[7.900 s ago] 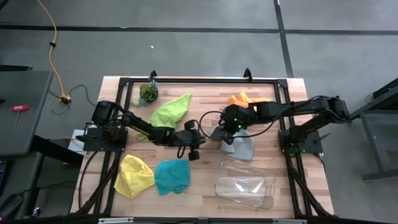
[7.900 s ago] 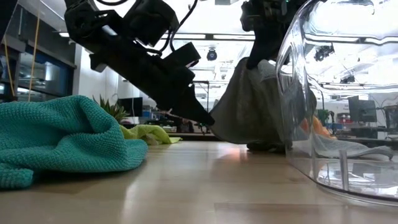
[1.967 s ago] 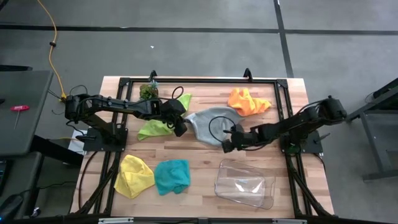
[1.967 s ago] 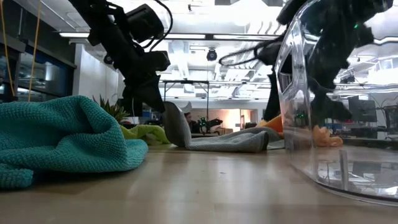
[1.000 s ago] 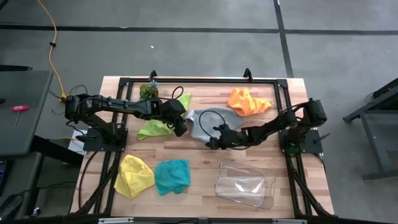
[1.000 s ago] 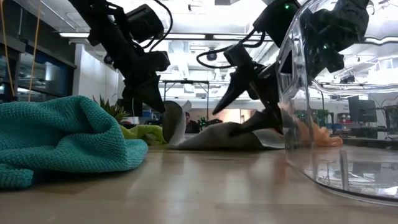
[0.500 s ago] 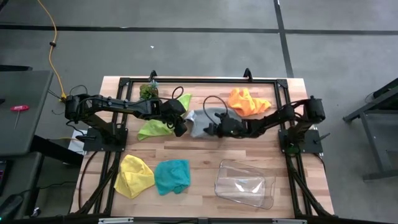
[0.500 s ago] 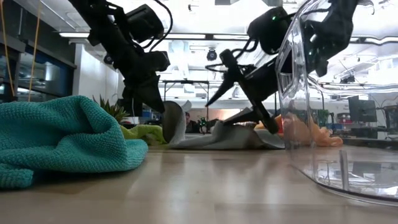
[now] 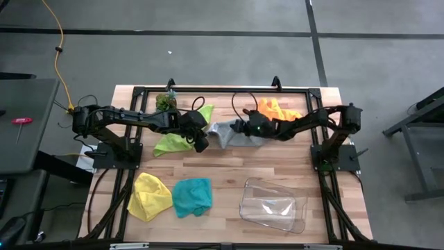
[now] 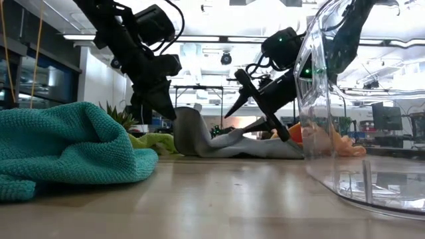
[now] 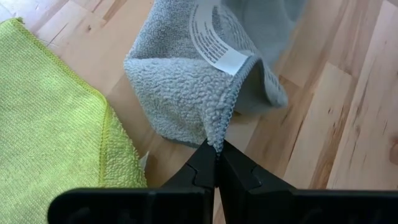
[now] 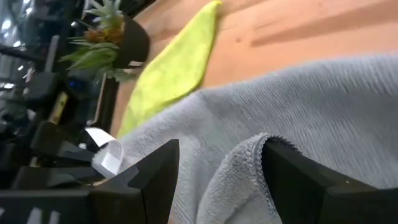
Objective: Fold microfiber towels
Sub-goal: Fold the gray cloth
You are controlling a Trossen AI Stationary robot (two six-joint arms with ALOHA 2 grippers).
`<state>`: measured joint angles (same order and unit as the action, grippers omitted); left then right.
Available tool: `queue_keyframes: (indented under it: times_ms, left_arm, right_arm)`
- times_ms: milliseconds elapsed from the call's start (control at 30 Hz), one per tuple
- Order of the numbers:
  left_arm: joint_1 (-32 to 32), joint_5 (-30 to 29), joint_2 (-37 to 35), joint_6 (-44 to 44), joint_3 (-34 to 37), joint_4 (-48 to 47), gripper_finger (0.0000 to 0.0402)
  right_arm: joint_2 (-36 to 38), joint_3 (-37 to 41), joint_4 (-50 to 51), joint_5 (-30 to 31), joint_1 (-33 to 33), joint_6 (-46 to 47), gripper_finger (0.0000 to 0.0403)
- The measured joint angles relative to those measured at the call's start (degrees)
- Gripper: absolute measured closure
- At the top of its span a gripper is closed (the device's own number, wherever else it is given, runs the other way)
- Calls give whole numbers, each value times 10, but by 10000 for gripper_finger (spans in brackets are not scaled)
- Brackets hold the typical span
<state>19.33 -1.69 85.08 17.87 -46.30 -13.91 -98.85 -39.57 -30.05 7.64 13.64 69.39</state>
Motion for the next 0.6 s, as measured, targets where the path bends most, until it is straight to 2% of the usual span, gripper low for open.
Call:
queue_keyframes:
  times_ms: [200, 433, 600]
  left_arm:
    - [0, 0, 0, 2, 0, 0, 401]
    - [0, 0, 0, 1, 0, 0, 401]
    - [0, 0, 0, 1, 0, 0, 401]
  right_arm:
    - [0, 0, -10, -90, 46, -14, 187]
    - [1, -2, -16, -208, 91, 20, 187]
    - [9, -22, 82, -238, 103, -22, 187]
